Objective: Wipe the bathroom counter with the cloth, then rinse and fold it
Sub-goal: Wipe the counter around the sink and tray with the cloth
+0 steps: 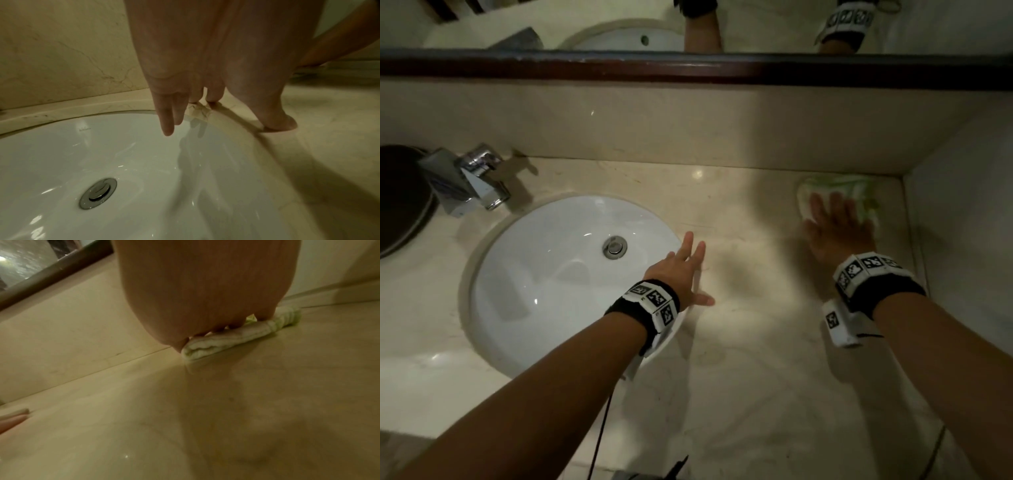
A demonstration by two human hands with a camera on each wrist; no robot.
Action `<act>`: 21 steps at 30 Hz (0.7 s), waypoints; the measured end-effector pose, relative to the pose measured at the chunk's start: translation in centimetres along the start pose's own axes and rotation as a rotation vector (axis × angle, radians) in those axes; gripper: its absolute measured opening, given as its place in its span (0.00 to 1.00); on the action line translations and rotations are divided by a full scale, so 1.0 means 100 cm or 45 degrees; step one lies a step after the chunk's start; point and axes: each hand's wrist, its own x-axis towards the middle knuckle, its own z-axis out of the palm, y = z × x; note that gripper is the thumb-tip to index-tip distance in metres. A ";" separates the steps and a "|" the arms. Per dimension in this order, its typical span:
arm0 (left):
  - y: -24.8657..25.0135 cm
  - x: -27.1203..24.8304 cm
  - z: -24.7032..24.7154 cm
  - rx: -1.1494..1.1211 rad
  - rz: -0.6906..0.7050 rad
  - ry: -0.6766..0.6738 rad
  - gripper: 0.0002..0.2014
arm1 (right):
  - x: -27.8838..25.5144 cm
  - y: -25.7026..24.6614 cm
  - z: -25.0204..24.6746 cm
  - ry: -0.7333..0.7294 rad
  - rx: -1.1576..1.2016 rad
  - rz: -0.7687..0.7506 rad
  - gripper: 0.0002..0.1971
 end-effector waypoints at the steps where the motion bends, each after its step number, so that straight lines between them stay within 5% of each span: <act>1: 0.000 -0.001 0.000 -0.007 -0.003 0.002 0.56 | -0.001 0.002 0.000 -0.004 0.012 0.020 0.28; 8: -0.001 -0.004 0.000 -0.084 0.016 0.017 0.55 | 0.001 -0.040 0.004 -0.009 0.106 0.143 0.29; 15: -0.009 -0.004 0.009 -0.144 0.088 0.066 0.54 | -0.026 -0.106 0.026 0.011 0.021 -0.256 0.29; 21: -0.024 -0.003 0.010 -0.127 0.142 0.111 0.49 | -0.057 -0.104 0.050 0.114 -0.127 -0.484 0.29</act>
